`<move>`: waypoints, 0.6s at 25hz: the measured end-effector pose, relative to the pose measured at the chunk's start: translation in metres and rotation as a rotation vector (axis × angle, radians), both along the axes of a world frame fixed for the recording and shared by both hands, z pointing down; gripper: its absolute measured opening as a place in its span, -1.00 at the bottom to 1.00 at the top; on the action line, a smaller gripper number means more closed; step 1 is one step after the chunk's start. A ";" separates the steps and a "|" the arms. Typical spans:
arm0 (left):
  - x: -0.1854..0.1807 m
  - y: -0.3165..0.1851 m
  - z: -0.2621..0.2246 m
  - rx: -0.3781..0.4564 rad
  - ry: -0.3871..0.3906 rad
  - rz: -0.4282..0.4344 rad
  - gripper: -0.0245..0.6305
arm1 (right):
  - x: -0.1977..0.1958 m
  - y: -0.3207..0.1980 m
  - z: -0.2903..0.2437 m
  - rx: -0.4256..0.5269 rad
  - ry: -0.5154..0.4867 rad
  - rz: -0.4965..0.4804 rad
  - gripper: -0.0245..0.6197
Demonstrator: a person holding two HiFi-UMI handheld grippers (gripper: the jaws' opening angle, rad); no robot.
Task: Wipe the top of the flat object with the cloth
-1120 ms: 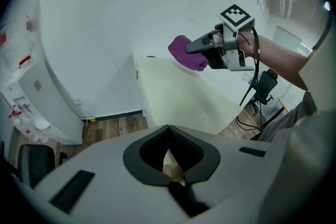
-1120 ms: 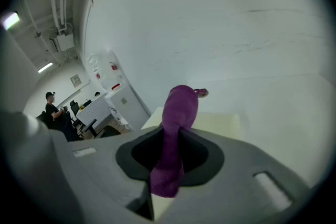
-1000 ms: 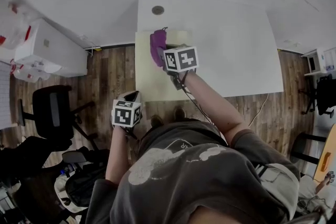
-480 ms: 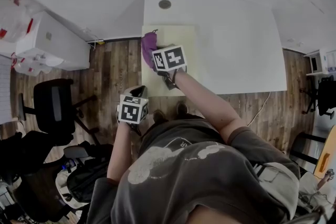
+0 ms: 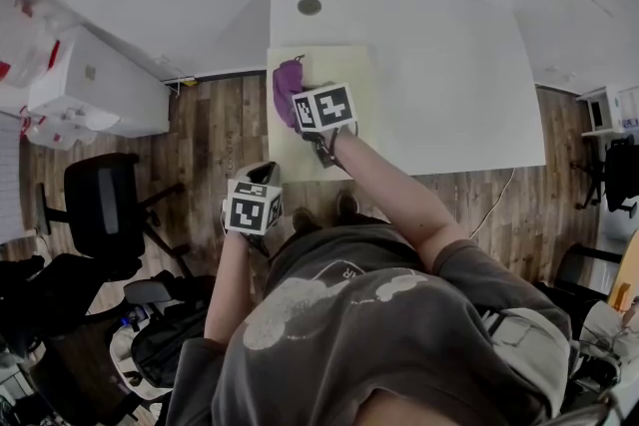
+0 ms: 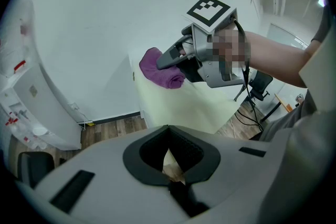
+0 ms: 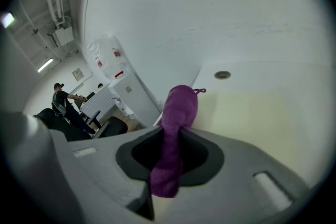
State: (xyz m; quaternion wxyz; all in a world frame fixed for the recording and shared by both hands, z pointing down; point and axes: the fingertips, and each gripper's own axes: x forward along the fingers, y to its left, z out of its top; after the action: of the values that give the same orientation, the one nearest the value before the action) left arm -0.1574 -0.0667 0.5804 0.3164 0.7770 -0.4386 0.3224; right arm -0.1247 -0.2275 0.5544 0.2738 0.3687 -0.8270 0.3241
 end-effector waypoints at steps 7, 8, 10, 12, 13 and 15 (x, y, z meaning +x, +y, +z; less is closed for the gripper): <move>0.001 -0.001 0.000 0.000 -0.003 -0.003 -0.93 | 0.023 0.000 0.003 -0.004 0.009 0.026 -0.70; 0.000 0.000 0.000 0.001 -0.003 -0.002 -0.93 | 0.026 0.001 0.004 -0.004 0.010 0.032 -0.70; 0.000 0.001 0.001 0.001 0.000 -0.001 -0.93 | 0.033 0.002 0.005 -0.003 0.011 0.041 -0.70; 0.000 0.001 0.000 -0.001 0.004 -0.005 -0.93 | 0.040 0.002 0.004 -0.003 0.010 0.049 -0.70; 0.001 0.001 -0.001 -0.002 0.003 -0.006 -0.93 | 0.043 0.002 0.004 -0.003 0.009 0.052 -0.70; 0.001 0.001 -0.001 -0.004 -0.003 -0.006 -0.93 | 0.050 0.002 0.004 -0.003 0.008 0.060 -0.70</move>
State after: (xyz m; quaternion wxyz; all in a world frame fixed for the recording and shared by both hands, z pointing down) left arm -0.1559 -0.0653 0.5792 0.3181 0.7745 -0.4410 0.3233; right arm -0.0750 -0.2255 0.5582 0.2681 0.3942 -0.8139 0.3320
